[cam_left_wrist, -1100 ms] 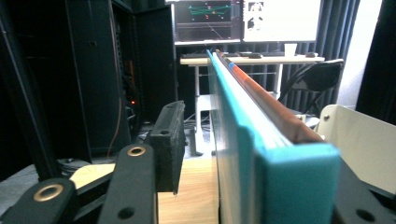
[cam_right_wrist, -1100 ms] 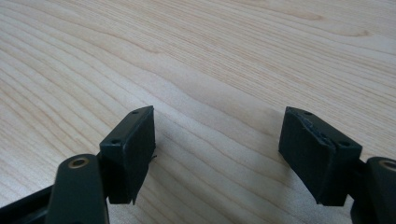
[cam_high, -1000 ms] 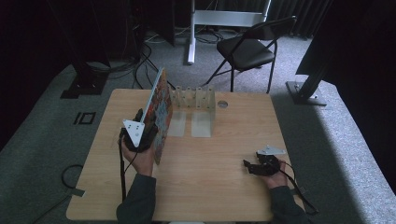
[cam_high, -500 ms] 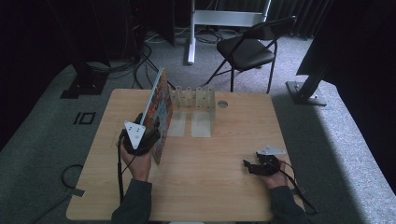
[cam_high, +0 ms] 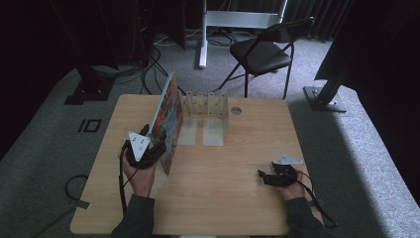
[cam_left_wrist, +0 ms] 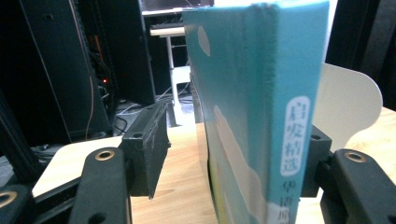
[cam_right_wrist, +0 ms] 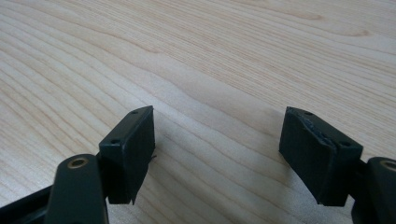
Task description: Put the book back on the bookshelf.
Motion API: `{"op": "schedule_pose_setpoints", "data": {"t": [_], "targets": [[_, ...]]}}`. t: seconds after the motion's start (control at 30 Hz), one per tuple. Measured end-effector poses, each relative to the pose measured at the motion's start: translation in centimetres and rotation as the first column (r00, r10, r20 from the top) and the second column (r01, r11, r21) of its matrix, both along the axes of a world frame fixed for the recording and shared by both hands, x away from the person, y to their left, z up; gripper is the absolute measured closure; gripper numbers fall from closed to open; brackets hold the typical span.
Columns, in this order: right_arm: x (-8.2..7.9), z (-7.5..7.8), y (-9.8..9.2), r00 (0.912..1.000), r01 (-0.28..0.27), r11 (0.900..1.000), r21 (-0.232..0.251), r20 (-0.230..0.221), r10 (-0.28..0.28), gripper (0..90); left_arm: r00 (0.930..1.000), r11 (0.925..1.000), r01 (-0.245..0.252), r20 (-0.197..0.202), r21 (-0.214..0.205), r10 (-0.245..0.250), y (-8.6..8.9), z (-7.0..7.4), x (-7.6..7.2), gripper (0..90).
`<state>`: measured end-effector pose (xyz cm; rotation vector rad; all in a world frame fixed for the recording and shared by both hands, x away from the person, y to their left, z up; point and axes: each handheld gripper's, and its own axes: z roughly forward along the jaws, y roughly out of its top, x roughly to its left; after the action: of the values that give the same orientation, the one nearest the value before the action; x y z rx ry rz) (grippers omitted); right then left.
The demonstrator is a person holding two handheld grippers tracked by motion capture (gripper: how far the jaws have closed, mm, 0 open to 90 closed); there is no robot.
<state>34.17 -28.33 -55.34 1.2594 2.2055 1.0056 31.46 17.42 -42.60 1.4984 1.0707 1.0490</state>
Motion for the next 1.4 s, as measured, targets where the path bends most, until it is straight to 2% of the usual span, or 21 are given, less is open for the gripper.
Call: {"op": "schedule_pose_setpoints", "data": {"t": [0.07, 0.33, 0.5, 0.67, 0.9, 1.07, 1.2, 1.4], "targets": [[0.0, 0.0, 0.0, 1.0000, 0.001, 1.0000, -0.001, 0.000, -0.001, 26.1, 1.0000, 0.9999, 0.003, -0.006, 0.013, -0.003, 0.1, 0.0, 0.0, 40.5], [0.0, 0.0, 0.0, 1.0000, 0.002, 1.0000, -0.001, -0.001, -0.002, 25.8, 0.9997, 0.9996, 0.024, -0.011, 0.012, -0.024, 0.5, -0.2, -0.5, 40.5], [0.0, 0.0, 0.0, 1.0000, 0.002, 1.0000, -0.002, -0.001, -0.002, 25.4, 0.9989, 0.9988, 0.043, -0.021, 0.025, -0.042, 1.0, -0.5, -1.2, 40.5], [0.0, 0.0, 0.0, 1.0000, 0.004, 1.0000, -0.002, -0.003, -0.004, 24.6, 0.9981, 0.9983, 0.056, -0.026, 0.015, -0.056, 1.4, -0.7, -1.7, 40.5], [0.0, 0.0, 0.0, 1.0000, 0.004, 1.0000, -0.003, -0.003, -0.004, 24.4, 0.9960, 0.9964, 0.081, -0.038, 0.023, -0.081, 1.6, -1.0, -2.3, 40.7], [0.0, 0.0, 0.0, 1.0000, 0.004, 1.0000, -0.003, -0.002, -0.004, 24.3, 0.9925, 0.9941, 0.108, -0.059, 0.010, -0.107, 1.9, -1.4, -2.8, 41.6], [0.0, 0.0, 0.0, 1.0000, 0.004, 1.0000, -0.003, -0.002, -0.004, 24.3, 0.9910, 0.9925, 0.120, -0.062, 0.022, -0.119, 2.1, -2.1, -3.1, 42.7], [0.0, 0.0, 0.0, 1.0000, 0.005, 1.0000, -0.003, -0.003, -0.005, 24.3, 0.9854, 0.9888, 0.149, -0.084, 0.006, -0.148, 2.3, -3.1, -3.4, 43.8]]}}
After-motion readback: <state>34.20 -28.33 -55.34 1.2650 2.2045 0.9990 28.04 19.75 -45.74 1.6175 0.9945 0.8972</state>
